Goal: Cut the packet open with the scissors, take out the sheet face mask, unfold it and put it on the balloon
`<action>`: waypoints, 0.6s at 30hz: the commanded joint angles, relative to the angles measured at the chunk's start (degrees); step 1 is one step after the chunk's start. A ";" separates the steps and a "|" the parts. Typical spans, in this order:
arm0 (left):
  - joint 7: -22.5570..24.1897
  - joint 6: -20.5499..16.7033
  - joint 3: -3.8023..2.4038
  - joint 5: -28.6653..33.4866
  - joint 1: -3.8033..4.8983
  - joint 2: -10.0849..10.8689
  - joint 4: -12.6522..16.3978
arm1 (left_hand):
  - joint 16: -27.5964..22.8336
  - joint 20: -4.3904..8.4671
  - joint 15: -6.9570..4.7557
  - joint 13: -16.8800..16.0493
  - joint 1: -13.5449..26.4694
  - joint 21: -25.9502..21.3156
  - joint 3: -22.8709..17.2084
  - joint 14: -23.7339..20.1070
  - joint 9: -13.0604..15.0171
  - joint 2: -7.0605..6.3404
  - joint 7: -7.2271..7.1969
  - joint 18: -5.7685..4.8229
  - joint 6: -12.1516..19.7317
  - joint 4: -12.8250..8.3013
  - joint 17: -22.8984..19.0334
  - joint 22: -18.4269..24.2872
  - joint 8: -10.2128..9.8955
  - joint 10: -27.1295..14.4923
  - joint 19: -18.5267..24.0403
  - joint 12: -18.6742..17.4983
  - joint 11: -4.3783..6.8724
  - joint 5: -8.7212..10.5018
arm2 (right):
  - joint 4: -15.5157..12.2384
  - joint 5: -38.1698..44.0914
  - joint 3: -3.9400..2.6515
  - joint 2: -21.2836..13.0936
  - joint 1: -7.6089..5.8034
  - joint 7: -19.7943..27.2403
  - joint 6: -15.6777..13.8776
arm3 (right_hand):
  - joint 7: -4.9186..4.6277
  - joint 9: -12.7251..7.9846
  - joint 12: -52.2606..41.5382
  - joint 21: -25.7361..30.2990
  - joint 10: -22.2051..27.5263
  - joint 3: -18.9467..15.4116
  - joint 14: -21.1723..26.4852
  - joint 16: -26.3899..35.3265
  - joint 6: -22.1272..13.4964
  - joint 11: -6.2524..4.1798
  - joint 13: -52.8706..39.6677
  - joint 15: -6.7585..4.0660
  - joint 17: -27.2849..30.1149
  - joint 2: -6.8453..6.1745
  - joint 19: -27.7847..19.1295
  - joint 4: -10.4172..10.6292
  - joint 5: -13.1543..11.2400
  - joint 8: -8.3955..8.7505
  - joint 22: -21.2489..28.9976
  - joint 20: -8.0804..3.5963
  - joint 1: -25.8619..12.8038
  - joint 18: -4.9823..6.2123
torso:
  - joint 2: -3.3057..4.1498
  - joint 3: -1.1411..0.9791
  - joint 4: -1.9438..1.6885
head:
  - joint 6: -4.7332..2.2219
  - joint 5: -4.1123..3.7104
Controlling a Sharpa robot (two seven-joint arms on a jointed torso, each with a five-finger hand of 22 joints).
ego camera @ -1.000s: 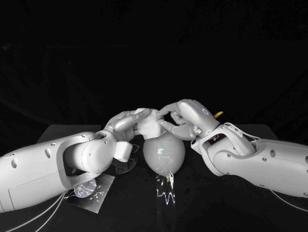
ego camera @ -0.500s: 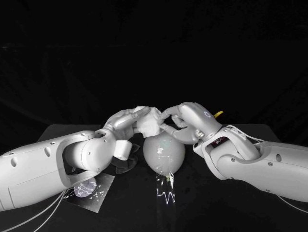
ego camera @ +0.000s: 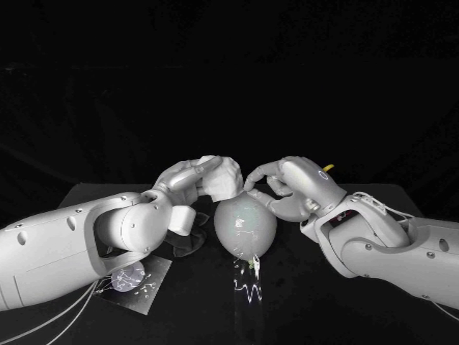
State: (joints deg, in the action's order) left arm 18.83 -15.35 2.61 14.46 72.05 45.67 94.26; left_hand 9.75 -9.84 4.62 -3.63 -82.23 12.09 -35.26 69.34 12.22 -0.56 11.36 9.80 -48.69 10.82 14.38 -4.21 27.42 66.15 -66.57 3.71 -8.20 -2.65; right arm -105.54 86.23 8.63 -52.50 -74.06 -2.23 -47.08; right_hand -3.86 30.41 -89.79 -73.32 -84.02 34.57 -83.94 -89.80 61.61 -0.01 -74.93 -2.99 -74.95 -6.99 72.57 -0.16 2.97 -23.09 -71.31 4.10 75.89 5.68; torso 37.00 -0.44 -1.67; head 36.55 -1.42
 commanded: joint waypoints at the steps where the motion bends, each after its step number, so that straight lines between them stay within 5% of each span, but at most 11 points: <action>1: 0.96 0.65 -0.08 0.02 0.10 -0.10 0.05 | 0.05 -0.06 -0.03 0.02 0.12 0.31 -0.38 0.43 0.09 0.55 0.21 0.81 -0.11 0.00 -0.04 0.03 0.28 -0.26 -0.44 -0.07 0.17 -0.18 | 0.35 -4.17 -0.02 0.11 0.08 3.29 -3.71 | -0.04 0.16 -0.21 0.73 -5.98 0.30 -6.06 -0.20 -0.85 -0.27 -15.07 -0.30 -15.05 -0.15 -0.69 0.02 -0.21 -0.06 0.72 -0.06 -0.79 -0.07 | -0.02 -0.04 -0.03 | -0.20 0.02; 2: 0.93 0.65 -0.08 -0.01 0.10 -0.09 0.09 | 0.05 -0.06 -0.03 0.02 0.12 0.31 -0.39 0.45 0.10 0.56 0.21 0.82 -0.11 -0.01 -0.04 0.03 0.29 -0.25 -0.46 -0.07 0.17 -0.18 | 0.82 -5.50 -0.02 0.40 0.10 4.11 -4.83 | -1.09 -0.35 -0.21 2.63 -5.98 -0.48 -6.06 -0.20 -4.53 0.58 -15.07 0.26 -15.05 -0.64 -2.68 0.97 -0.43 2.09 2.63 -0.03 -2.02 0.47 | 0.03 -0.08 -0.12 | -0.25 0.03; 6: 0.89 0.75 -0.08 -0.07 0.10 -0.10 0.19 | 0.00 0.00 -0.04 0.06 0.11 0.28 -0.56 0.49 0.16 0.56 0.26 0.79 0.17 -0.23 -0.07 0.08 0.23 -0.48 -0.58 -0.18 0.13 -0.18 | 2.39 -7.38 -0.01 1.67 0.12 4.85 -6.02 | -2.85 -1.35 0.83 3.91 -5.45 -1.95 -6.06 -0.20 -7.44 2.05 -14.20 1.61 -15.05 -1.53 -3.97 2.36 -0.21 4.72 3.69 0.39 -3.47 0.64 | 0.08 -0.08 -0.10 | -0.36 -0.01; 18: 0.55 1.17 -0.08 -0.09 0.11 -0.32 0.29 | 0.02 0.03 -0.02 0.01 0.92 0.14 -1.07 1.08 0.30 1.39 0.62 0.78 1.54 0.05 -0.12 0.20 -0.17 -0.32 -1.12 -0.06 0.00 -0.18 | 6.10 -7.09 -0.01 5.74 0.12 2.30 -4.43 | -4.24 -2.95 3.25 6.85 -4.12 -4.05 -5.69 0.22 -9.06 3.41 -12.26 2.82 -13.90 -2.74 -6.83 4.11 -0.23 7.79 6.18 1.58 -4.17 1.28 | 0.06 -0.01 -0.16 | -0.37 -0.05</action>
State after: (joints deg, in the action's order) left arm 18.83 -15.27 2.62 14.43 72.05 45.49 94.35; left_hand 9.75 -9.83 4.61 -3.64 -81.16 12.09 -36.09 70.15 12.43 0.21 11.98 9.67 -47.45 10.83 14.29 -4.09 27.38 65.70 -67.39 3.71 -8.17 -2.64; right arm -99.62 79.10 8.64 -46.96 -73.95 0.70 -51.55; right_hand -8.15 27.52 -86.76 -66.65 -83.99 30.70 -83.94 -89.74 53.03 2.84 -74.93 -0.48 -74.91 -9.11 66.11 3.86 2.77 -15.48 -65.21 5.68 71.68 6.55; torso 37.07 -0.46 -1.77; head 36.21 -1.49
